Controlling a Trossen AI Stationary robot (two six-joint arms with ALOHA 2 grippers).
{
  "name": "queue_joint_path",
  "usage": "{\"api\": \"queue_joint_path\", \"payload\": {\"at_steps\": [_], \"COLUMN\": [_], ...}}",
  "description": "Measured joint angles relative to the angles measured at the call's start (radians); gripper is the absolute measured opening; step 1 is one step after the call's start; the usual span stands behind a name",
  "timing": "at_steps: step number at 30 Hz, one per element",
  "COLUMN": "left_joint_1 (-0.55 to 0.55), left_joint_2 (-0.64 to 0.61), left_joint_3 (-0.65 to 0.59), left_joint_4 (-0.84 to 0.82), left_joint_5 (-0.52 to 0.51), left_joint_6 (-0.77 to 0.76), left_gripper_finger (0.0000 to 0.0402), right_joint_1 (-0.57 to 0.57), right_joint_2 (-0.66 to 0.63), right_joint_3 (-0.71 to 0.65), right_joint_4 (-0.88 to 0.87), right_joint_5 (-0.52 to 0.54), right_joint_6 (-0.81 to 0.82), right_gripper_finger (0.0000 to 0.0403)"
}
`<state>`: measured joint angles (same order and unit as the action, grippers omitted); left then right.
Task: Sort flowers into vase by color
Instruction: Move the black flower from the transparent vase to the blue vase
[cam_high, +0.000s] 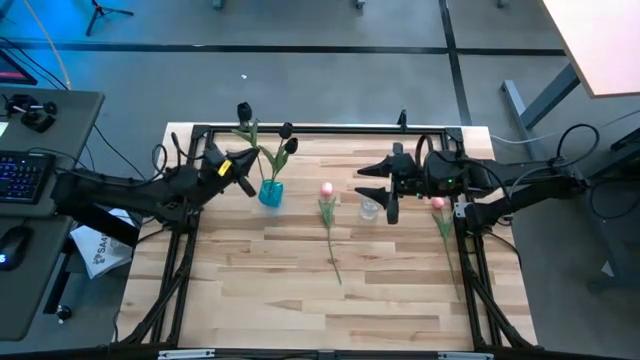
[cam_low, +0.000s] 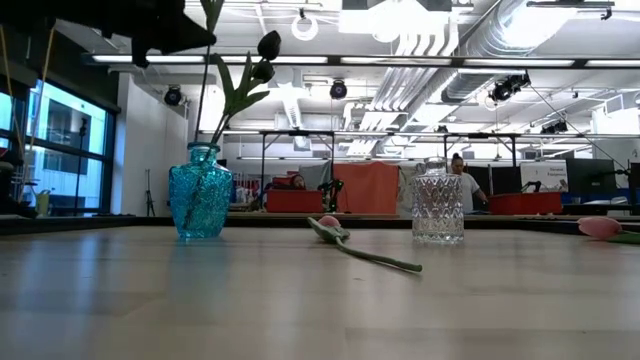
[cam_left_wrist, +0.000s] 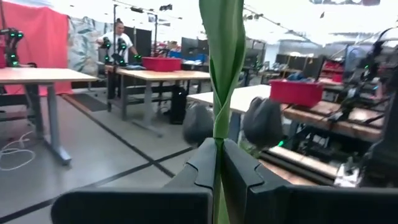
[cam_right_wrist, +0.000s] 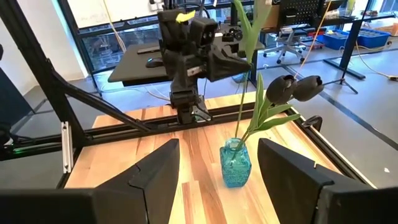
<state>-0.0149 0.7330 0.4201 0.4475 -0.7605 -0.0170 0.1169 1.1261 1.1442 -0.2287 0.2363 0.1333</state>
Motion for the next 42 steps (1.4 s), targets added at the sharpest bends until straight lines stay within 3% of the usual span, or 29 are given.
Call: {"api": "queue_joint_path", "payload": {"at_steps": [7,13,19,24,34,42], "left_joint_1": [0.022,0.021,0.021,0.021,0.02,0.02], "left_joint_2": [0.026,0.043,0.044,0.035,-0.035,-0.09], "left_joint_3": [-0.037,-0.038,-0.038,-0.038,-0.038,-0.038], "left_joint_4": [-0.016,0.021,-0.044,-0.046,-0.163,-0.281], "left_joint_5": [0.011,0.065,0.025,0.055,0.106,0.24], "left_joint_6": [-0.136,-0.138,-0.172,-0.194,-0.271,-0.367], "left_gripper_finger": [0.0,0.0,0.0009,0.0052,0.0176,0.0221], "right_joint_1": [0.0,0.0,0.0,0.001,0.002,0.001], "right_joint_2": [0.0,-0.001,-0.001,-0.009,-0.058,-0.068], "right_joint_3": [0.0,0.0,0.0,-0.001,-0.001,-0.001], "right_joint_4": [0.001,0.001,0.001,0.001,0.001,0.0], "right_joint_5": [0.0,0.0,0.0,0.0,0.001,0.0], "right_joint_6": [0.0,0.0,0.0,-0.003,-0.003,-0.001], "right_gripper_finger": [0.0211,0.0211,0.0211,0.0211,0.0211,0.0211]}}
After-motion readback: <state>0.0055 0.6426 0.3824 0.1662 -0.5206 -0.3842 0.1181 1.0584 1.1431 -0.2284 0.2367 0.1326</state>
